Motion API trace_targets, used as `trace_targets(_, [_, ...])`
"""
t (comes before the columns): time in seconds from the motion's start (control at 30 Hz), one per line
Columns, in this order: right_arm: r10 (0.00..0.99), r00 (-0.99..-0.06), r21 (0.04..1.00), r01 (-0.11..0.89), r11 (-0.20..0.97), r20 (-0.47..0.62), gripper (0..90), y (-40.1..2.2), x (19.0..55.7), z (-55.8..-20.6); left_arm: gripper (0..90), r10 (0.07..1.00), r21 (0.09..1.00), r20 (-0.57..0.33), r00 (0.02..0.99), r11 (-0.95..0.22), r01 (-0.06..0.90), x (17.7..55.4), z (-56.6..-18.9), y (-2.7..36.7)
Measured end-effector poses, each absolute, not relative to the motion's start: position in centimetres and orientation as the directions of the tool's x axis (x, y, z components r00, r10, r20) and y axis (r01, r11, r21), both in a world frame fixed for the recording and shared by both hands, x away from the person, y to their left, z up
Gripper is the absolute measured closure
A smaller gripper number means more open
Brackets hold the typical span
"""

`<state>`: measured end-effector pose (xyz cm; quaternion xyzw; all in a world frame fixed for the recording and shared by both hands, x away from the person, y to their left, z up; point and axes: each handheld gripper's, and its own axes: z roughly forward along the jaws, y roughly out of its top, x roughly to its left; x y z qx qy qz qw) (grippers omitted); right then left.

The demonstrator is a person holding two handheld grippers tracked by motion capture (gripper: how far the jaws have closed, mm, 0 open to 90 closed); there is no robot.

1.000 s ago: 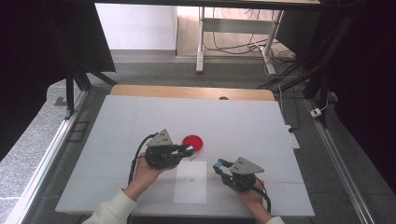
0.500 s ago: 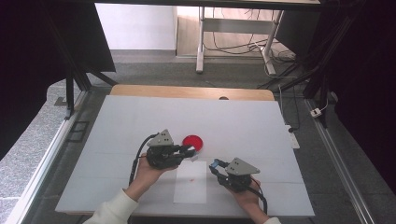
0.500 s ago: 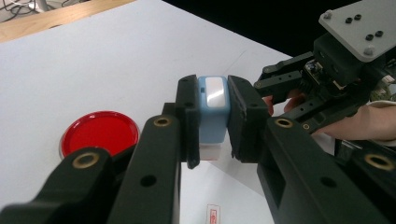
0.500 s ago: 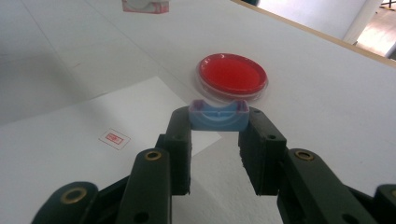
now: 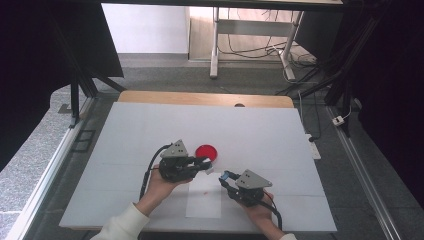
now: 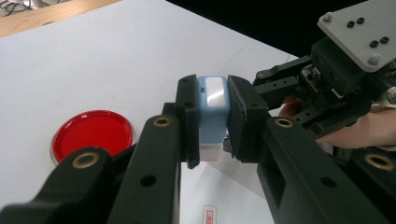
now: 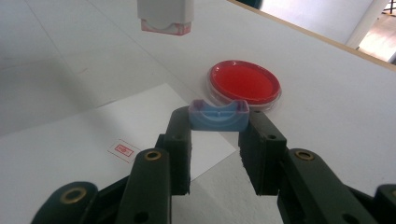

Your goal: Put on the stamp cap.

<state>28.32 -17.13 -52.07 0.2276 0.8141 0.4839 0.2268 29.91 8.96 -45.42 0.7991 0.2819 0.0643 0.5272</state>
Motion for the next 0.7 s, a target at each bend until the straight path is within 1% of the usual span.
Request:
trace_targets(0.2, [0.604, -0.782, 0.900, 0.142, 0.412, -0.153, 64.2, -16.8, 28.2, -52.0, 74.5, 0.518, 0.880, -0.194, 0.833, -0.283, 0.381, 29.9, -45.4, 8.8])
trace_targets(0.7, [0.596, -0.782, 0.902, 0.110, 0.418, -0.181, 64.3, -15.6, 27.9, -52.0, 74.6, 0.514, 0.886, -0.195, 0.835, -0.274, 0.375, 29.7, -45.4, 8.2])
